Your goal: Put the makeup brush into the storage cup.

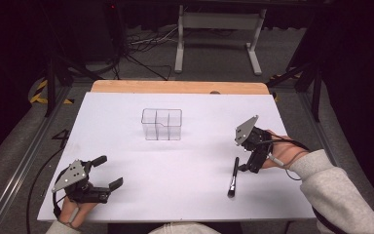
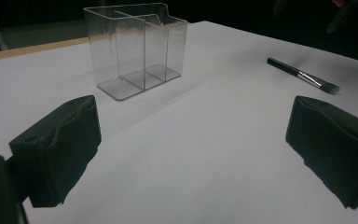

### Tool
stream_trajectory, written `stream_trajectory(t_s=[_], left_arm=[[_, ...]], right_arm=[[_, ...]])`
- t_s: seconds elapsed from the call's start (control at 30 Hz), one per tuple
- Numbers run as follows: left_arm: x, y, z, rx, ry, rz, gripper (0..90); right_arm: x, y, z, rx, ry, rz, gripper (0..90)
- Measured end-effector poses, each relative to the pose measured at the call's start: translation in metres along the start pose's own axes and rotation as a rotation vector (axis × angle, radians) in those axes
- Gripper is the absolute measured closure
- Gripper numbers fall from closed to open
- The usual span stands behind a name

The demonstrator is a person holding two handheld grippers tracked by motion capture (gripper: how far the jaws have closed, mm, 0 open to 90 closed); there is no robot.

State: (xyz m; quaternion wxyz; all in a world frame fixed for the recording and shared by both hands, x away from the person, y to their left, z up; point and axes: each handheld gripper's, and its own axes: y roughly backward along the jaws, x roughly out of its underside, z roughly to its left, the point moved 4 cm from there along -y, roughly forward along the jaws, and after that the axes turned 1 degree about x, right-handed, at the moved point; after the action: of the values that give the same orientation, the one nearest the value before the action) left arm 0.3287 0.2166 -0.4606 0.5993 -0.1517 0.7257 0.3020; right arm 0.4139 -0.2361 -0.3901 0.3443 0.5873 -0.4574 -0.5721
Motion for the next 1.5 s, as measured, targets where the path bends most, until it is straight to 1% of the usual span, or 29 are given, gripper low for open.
stream_trajectory(t_s=[0.1,0.23,0.27,0.47,0.6,0.67,0.7,0.73,0.77,0.9,1.0,1.2,1.23,1.27,1.3,1.33,1.37,1.4,1.47,1.5], left_arm=[[0.000,0.000,0.000,-0.001,0.004,0.005,4.1],[0.000,0.000,0.000,-0.008,0.003,0.006,4.1],[0.000,0.000,0.001,-0.009,0.006,0.008,4.1],[0.001,0.000,0.001,-0.014,0.016,0.012,3.7],[0.001,0.000,0.002,-0.008,0.013,0.019,3.4],[0.001,0.000,0.002,-0.009,0.017,0.019,3.4],[0.001,0.000,0.002,-0.007,0.017,0.019,3.4],[0.001,0.000,0.002,-0.007,0.021,0.019,3.4],[0.001,0.000,0.002,-0.007,0.021,0.020,3.4],[0.001,0.000,0.002,-0.005,0.023,0.021,3.5],[0.002,0.000,0.002,-0.004,0.024,0.023,3.5],[0.002,-0.001,0.002,-0.002,0.024,0.024,3.5],[0.002,-0.001,0.002,-0.002,0.023,0.025,3.5],[0.002,-0.001,0.002,-0.002,0.023,0.025,3.5],[0.002,0.000,0.002,0.000,0.022,0.027,3.5],[0.002,-0.001,0.002,0.000,0.026,0.027,3.5],[0.002,-0.001,0.002,0.001,0.026,0.030,3.5],[0.002,-0.001,0.002,0.003,0.024,0.029,3.5],[0.002,-0.001,0.002,0.005,0.028,0.029,3.5],[0.002,-0.001,0.002,0.004,0.029,0.027,3.6]], right_arm=[[-0.001,-0.003,0.002,-0.027,0.017,0.019,2.7],[-0.002,-0.007,0.003,-0.037,0.029,0.027,3.2],[-0.002,-0.009,0.003,-0.040,0.041,0.034,3.2],[0.000,-0.018,0.003,-0.052,0.054,0.072,4.0],[0.000,-0.021,0.002,-0.050,0.055,0.090,4.0],[0.000,-0.023,0.001,-0.051,0.055,0.088,4.1],[0.000,-0.024,0.002,-0.051,0.049,0.097,4.1],[0.001,-0.025,0.001,-0.056,0.055,0.099,4.1],[0.001,-0.026,0.002,-0.057,0.043,0.105,4.0],[0.002,-0.031,0.001,-0.064,0.052,0.103,4.1],[0.003,-0.035,0.001,-0.072,0.043,0.111,4.1],[0.005,-0.043,0.001,-0.082,0.050,0.113,4.1],[0.006,-0.044,0.002,-0.082,0.037,0.122,4.1],[0.007,-0.046,0.002,-0.086,0.047,0.118,4.1],[0.008,-0.046,0.002,-0.089,0.037,0.126,4.1],[0.008,-0.048,0.002,-0.093,0.045,0.123,4.1],[0.009,-0.049,0.003,-0.096,0.035,0.131,4.1],[0.009,-0.050,0.003,-0.095,0.043,0.128,4.1],[0.010,-0.051,0.004,-0.103,0.037,0.137,4.1],[0.010,-0.053,0.004,-0.103,0.042,0.131,4.1]])
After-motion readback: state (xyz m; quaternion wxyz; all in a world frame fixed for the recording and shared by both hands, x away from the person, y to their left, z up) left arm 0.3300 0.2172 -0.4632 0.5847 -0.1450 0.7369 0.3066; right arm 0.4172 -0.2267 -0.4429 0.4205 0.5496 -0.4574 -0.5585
